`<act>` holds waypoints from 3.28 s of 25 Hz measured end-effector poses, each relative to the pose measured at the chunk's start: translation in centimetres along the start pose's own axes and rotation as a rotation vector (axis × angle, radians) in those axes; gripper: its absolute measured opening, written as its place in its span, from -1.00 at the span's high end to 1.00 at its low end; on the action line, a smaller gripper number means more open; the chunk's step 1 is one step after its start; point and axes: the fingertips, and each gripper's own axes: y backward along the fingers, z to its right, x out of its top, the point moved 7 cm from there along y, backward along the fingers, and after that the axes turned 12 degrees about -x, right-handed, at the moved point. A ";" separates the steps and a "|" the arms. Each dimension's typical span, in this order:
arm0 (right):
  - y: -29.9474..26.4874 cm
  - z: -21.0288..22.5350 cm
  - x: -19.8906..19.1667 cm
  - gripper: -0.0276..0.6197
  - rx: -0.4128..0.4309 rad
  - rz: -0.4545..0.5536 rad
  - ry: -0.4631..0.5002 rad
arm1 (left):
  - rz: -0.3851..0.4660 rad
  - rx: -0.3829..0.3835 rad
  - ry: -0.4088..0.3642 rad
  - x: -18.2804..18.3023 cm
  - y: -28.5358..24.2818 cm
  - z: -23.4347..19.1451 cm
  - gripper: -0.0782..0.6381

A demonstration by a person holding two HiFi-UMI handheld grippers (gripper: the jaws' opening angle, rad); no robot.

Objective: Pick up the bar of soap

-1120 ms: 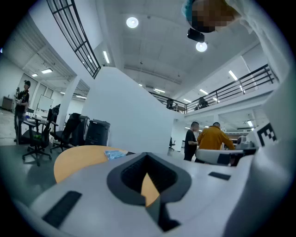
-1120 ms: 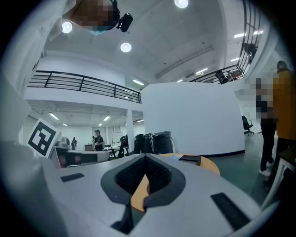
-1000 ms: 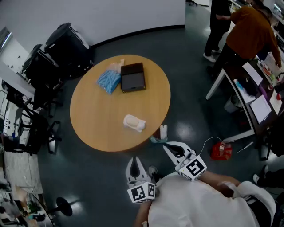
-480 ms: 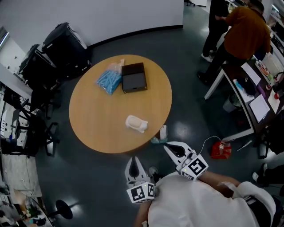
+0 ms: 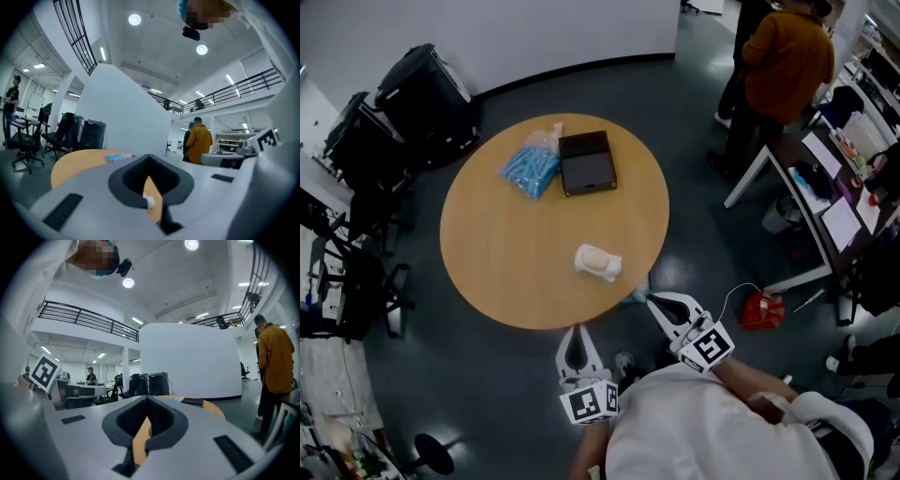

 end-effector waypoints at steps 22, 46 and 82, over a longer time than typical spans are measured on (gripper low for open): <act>-16.4 3.3 -9.0 0.88 0.263 -0.304 0.234 | -0.028 0.124 0.062 -0.1 -9.3 -4.2 0.77; -27.4 1.6 -21.3 0.06 0.398 -0.772 0.503 | -0.071 0.139 0.100 -0.4 -11.5 -11.2 0.77; -16.3 3.4 1.5 0.11 0.122 -0.050 -0.066 | 0.005 0.099 0.066 1.4 -11.1 -11.4 0.77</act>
